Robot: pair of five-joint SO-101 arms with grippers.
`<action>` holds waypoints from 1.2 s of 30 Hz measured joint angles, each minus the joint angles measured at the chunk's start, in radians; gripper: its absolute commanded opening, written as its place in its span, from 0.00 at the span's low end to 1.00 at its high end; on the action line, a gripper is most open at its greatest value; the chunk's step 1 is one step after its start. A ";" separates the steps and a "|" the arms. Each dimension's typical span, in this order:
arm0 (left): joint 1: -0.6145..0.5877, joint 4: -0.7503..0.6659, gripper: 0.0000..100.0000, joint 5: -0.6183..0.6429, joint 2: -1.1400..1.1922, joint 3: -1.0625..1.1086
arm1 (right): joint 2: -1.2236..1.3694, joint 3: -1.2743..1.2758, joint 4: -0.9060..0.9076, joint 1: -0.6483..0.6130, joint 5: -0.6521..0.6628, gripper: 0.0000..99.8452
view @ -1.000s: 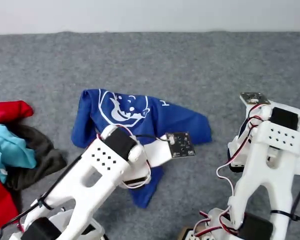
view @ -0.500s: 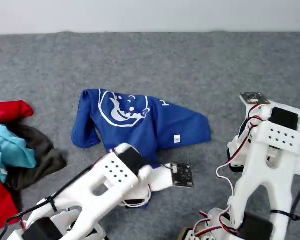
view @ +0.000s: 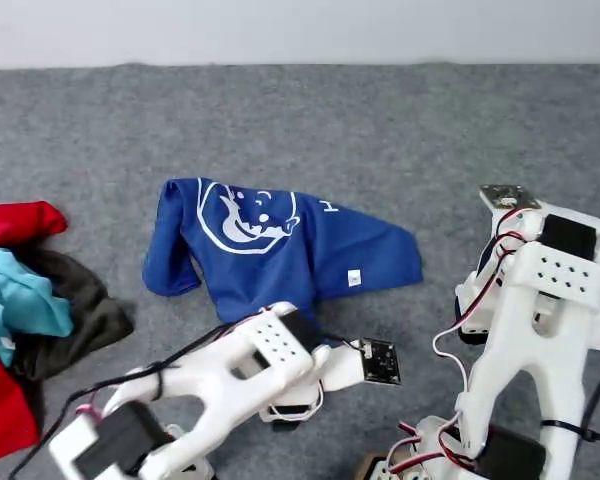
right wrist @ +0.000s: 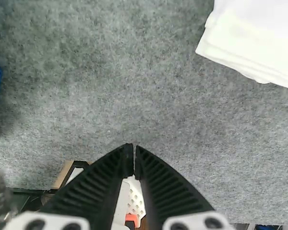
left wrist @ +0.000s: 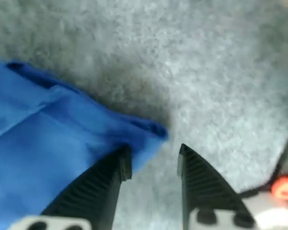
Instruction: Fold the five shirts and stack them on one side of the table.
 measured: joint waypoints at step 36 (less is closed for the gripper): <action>-0.114 0.212 0.01 0.074 -0.364 -0.118 | 0.000 0.000 0.000 0.000 0.000 0.02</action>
